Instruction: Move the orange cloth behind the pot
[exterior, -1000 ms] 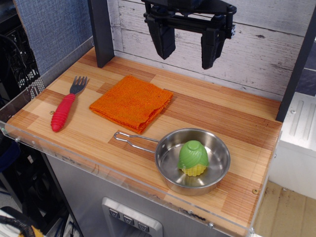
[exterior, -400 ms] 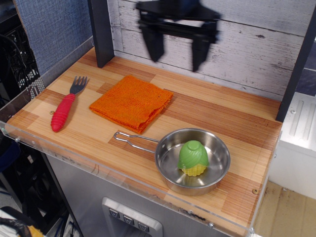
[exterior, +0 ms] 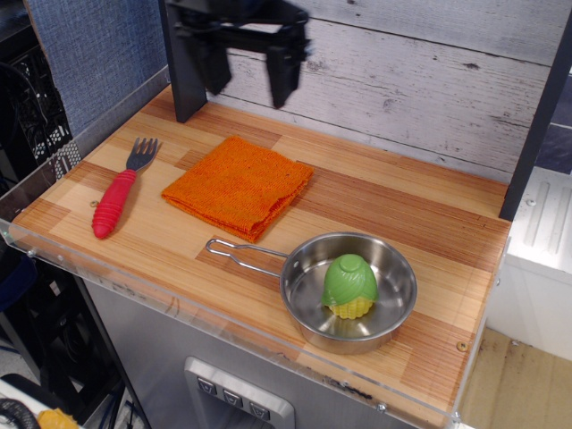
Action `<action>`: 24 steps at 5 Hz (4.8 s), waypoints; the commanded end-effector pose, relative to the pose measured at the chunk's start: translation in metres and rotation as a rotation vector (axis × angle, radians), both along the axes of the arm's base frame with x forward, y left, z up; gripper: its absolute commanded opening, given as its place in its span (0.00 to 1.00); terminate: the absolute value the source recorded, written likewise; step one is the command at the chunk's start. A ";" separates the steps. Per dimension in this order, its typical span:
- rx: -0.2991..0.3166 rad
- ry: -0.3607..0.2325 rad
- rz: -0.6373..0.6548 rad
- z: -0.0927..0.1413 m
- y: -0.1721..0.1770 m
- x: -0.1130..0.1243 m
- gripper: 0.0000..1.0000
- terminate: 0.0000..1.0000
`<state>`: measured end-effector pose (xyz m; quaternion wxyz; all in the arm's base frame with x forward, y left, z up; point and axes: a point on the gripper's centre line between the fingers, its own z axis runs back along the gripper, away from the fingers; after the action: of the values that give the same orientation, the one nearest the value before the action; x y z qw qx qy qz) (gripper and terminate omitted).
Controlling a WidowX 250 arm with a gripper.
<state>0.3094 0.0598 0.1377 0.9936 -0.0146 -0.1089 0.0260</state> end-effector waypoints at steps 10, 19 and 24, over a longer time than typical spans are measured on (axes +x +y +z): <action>0.054 0.136 0.028 -0.141 0.039 0.025 1.00 0.00; 0.003 0.145 0.111 -0.152 -0.160 0.017 1.00 0.00; -0.002 -0.019 0.158 0.005 -0.118 0.024 1.00 0.00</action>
<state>0.3300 -0.0593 0.1244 0.9911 -0.0002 -0.0877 0.1003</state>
